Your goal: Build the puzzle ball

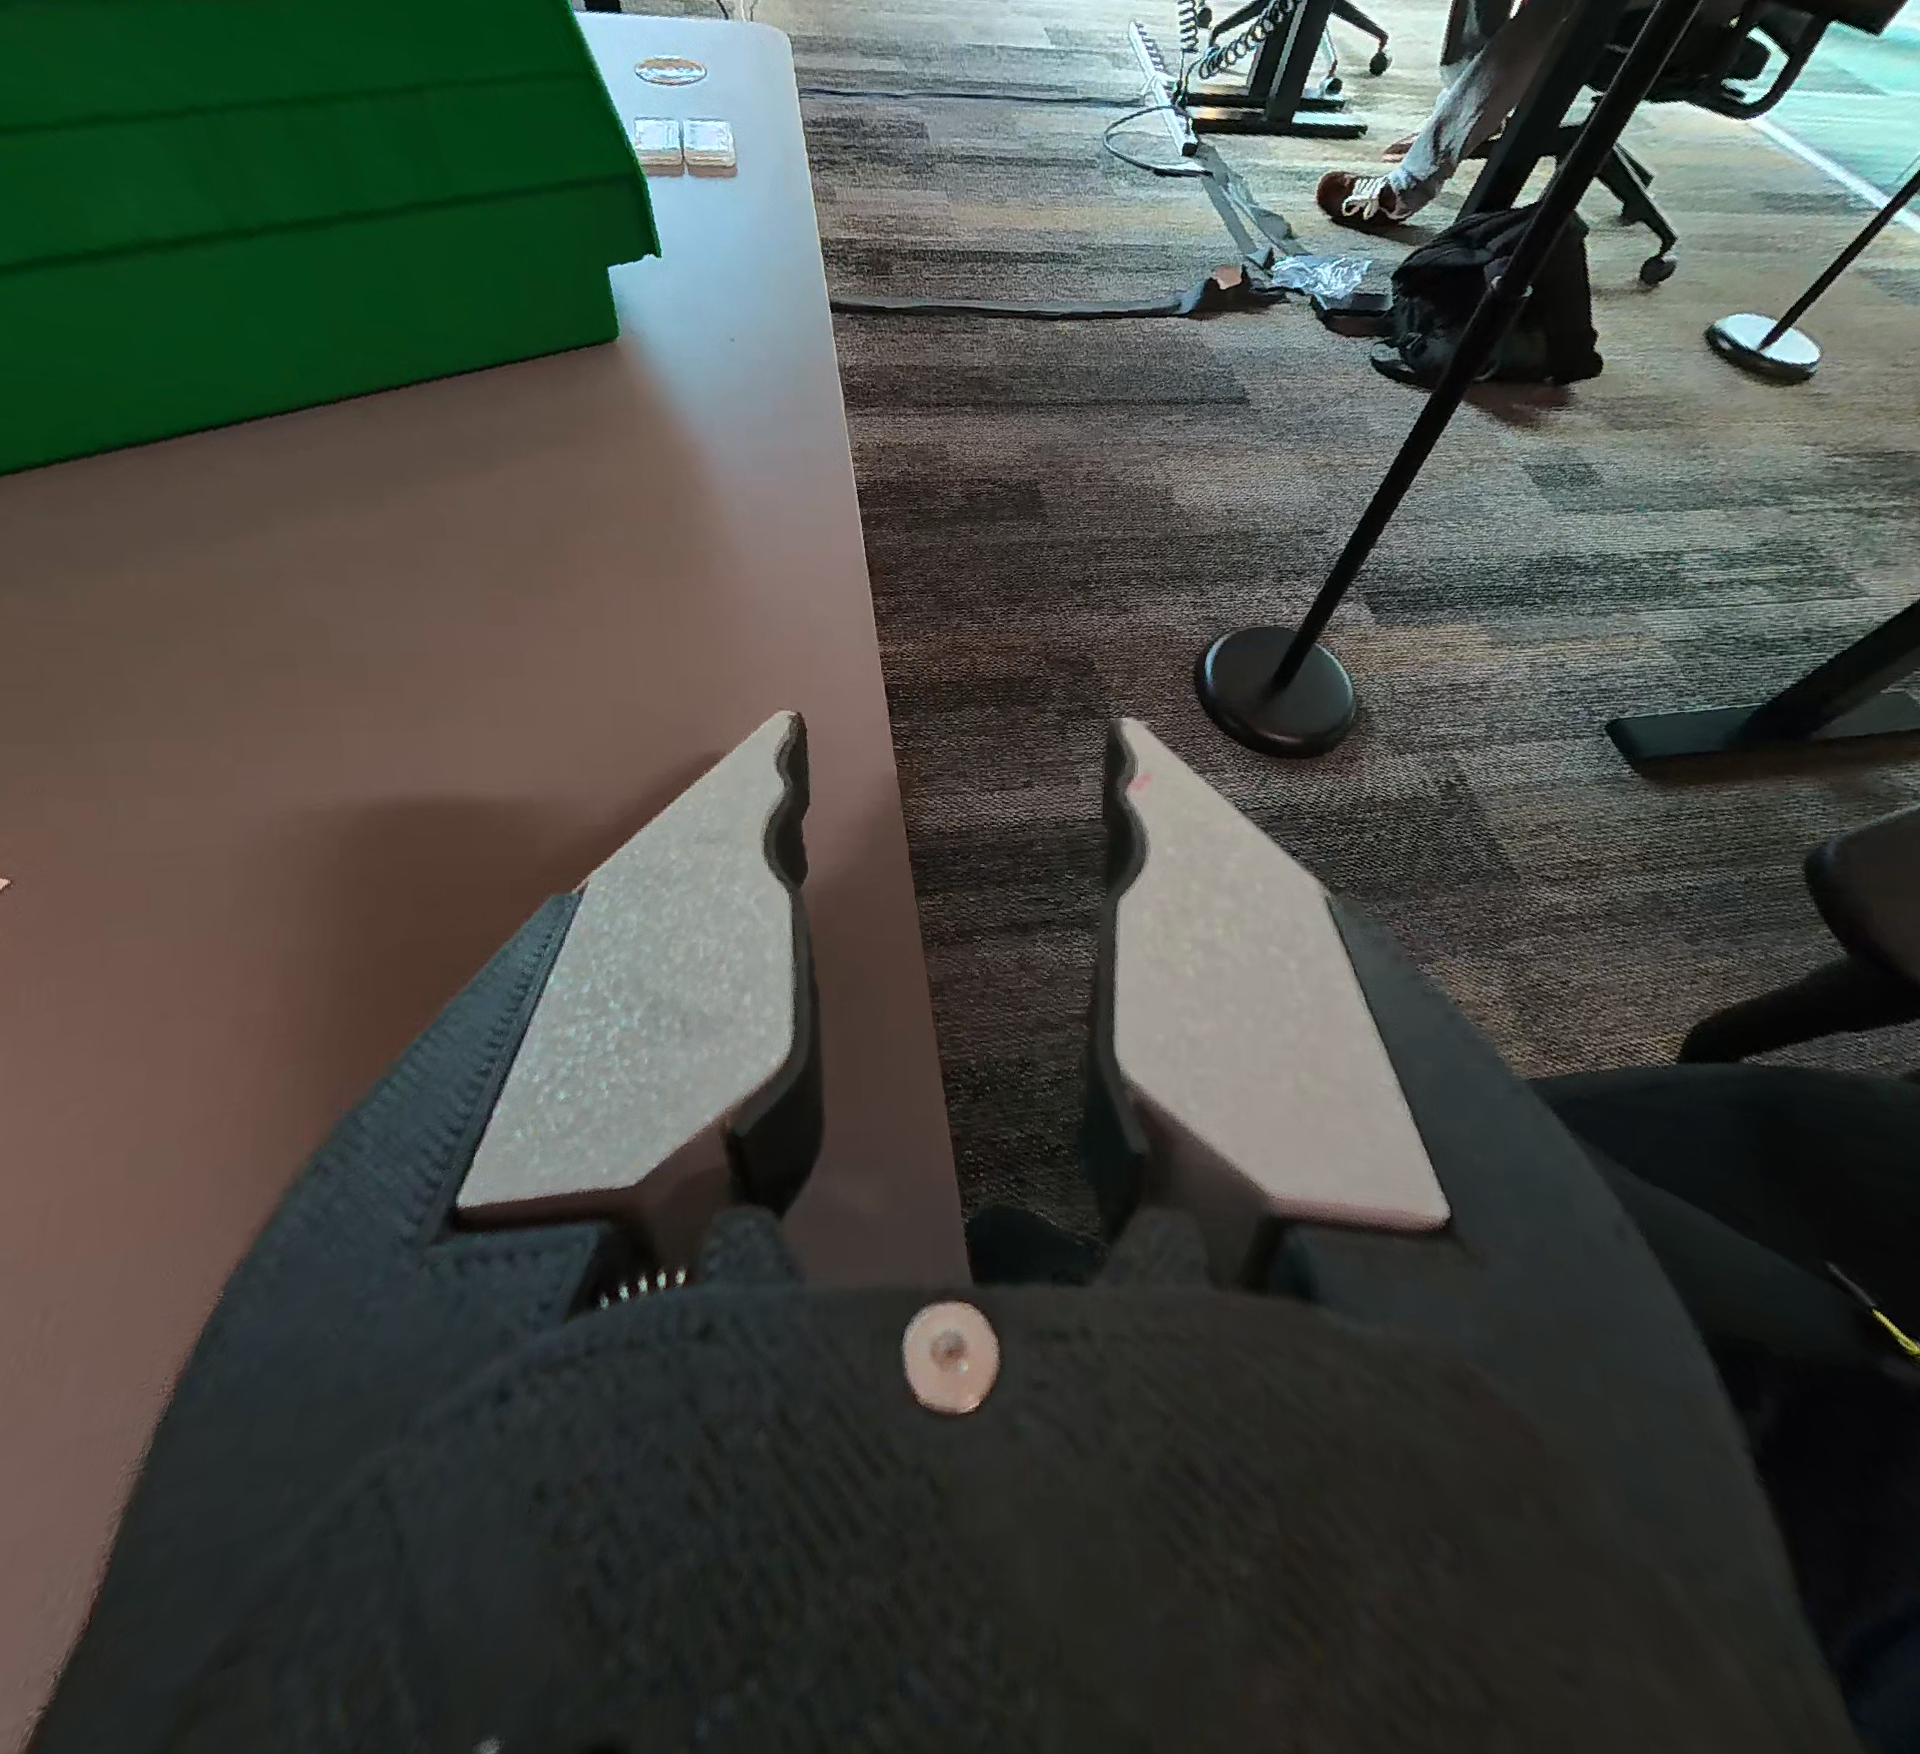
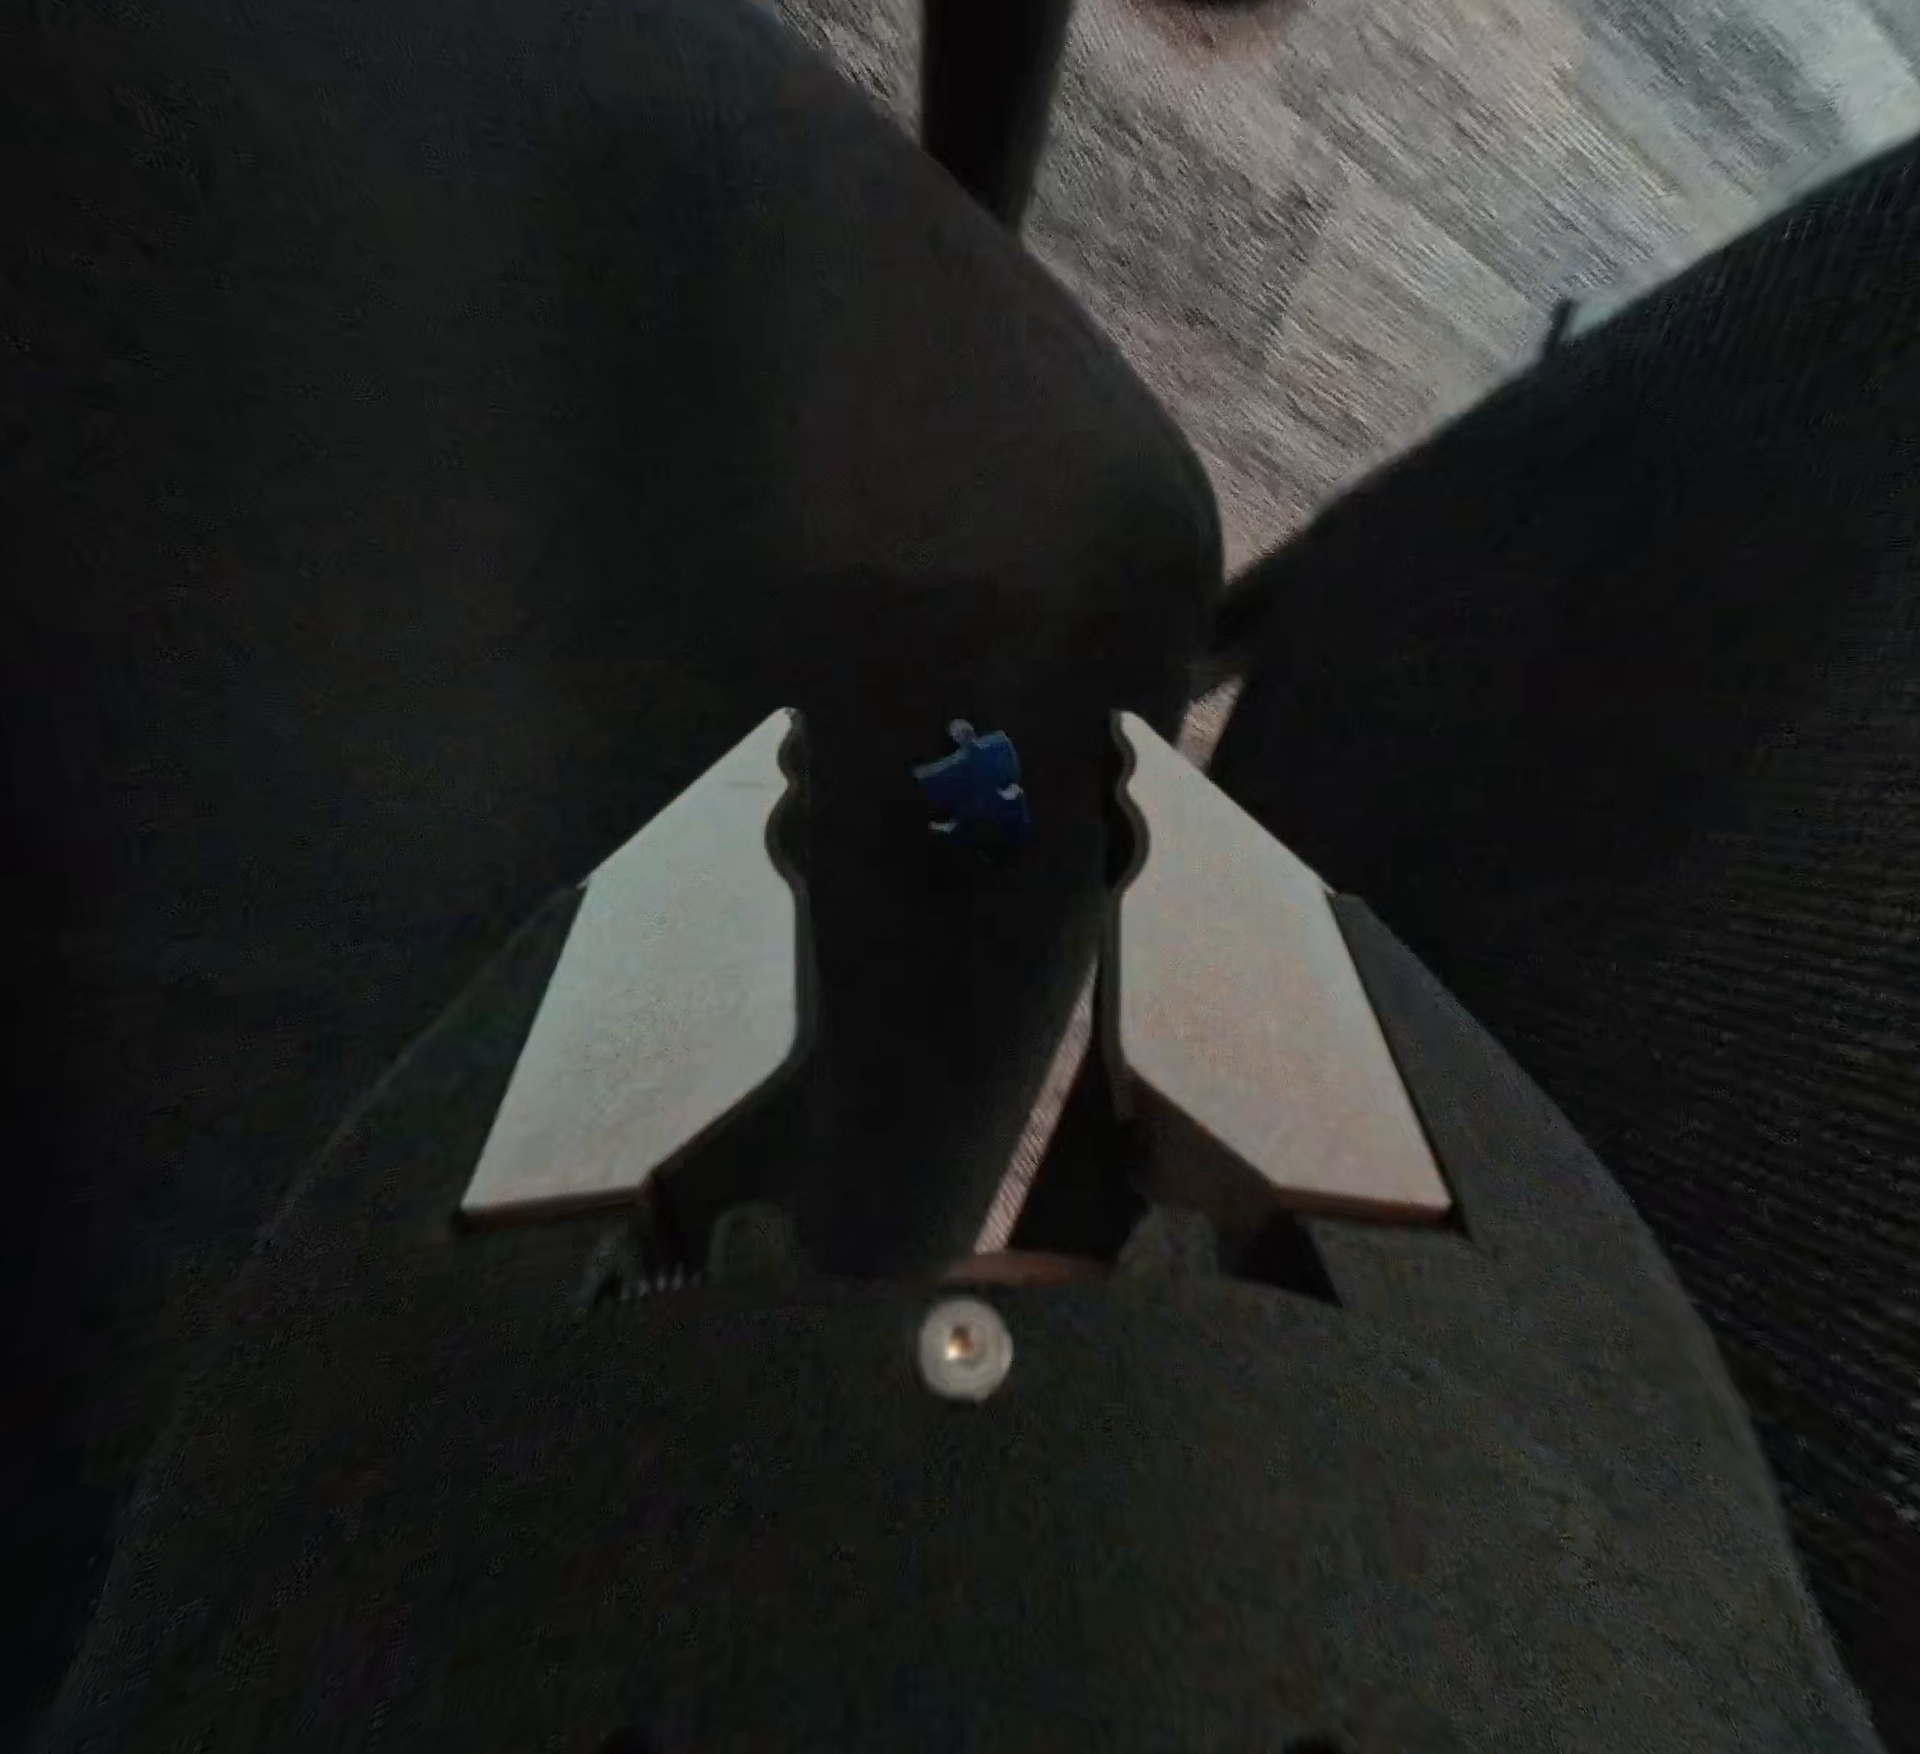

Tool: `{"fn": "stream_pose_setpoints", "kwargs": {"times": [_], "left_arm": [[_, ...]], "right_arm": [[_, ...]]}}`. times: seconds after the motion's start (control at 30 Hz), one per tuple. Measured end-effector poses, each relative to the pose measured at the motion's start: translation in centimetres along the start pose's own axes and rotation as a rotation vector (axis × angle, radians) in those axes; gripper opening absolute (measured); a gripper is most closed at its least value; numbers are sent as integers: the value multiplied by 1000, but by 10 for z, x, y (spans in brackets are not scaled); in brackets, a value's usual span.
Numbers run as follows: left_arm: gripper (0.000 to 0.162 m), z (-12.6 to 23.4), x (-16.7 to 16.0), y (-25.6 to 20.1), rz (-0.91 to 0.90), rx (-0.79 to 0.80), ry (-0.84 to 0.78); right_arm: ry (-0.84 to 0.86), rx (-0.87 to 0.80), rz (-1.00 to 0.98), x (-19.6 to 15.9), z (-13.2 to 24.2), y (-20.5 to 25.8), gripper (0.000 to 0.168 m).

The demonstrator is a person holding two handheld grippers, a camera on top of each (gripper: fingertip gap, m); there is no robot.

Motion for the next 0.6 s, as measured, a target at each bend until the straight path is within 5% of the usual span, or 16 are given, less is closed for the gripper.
{"fn": "stream_pose_setpoints", "kwargs": {"times": [0.07,0.27,0.47,0.6], "left_arm": [[55,1,0,0,17,-11,1],[56,-1,-2,-2,54,-32,17],[55,-1,-2,-8,29,-32,14],[55,-2,-3,-9,59,-55,22]], "right_arm": [[100,-54,-12,-20,-10,-1,55],[103,123,-235,-22,-9,-2,60],[202,53,-266,-38,-38,0,60],[129,158,-354,-36,-42,5,41]]}}
Point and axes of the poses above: each gripper's, where its closed fingertips meet, z back along the fingers, x out of its top, y = z × x across the jaws, the point moved 4 cm from there along z, back along the fingers, and after that the axes turned 1 degree about -x, right-handed, at the moved point
